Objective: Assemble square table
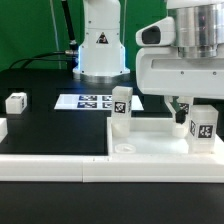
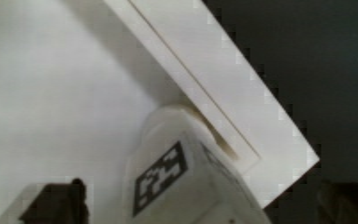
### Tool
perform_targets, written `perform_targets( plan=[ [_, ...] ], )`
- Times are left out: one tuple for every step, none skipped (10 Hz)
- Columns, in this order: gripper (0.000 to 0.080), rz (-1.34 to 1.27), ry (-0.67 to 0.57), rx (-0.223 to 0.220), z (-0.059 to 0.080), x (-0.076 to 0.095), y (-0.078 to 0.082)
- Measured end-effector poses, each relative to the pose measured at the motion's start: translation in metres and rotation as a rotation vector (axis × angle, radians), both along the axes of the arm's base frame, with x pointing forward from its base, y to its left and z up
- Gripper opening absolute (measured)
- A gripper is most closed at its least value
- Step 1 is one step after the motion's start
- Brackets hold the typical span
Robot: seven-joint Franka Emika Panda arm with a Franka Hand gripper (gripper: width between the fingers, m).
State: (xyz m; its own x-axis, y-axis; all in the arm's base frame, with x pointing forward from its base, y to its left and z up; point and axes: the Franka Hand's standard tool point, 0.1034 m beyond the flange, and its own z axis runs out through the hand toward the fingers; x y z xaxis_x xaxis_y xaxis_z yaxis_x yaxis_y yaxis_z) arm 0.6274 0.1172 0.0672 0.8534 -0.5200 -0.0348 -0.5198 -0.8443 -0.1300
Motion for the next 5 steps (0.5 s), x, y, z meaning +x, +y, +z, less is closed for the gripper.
perform_targets(
  plan=[
    [0.0649,0.209,-0.026,-0.048,0.0013,0.0021,-0.0041],
    [0.0649,0.39,-0.05,-0.069,0.0035,0.0054,-0.0066],
    [0.0649,0.484,-0.064,-0.077,0.0047,0.0078,-0.0069],
    [0.0649,0.483,-0.063,-0.077,0.0043,0.0073,-0.007],
    [0.0649,0.452,-0.06,-0.076,0.0042,0.0072,-0.0069]
  ],
)
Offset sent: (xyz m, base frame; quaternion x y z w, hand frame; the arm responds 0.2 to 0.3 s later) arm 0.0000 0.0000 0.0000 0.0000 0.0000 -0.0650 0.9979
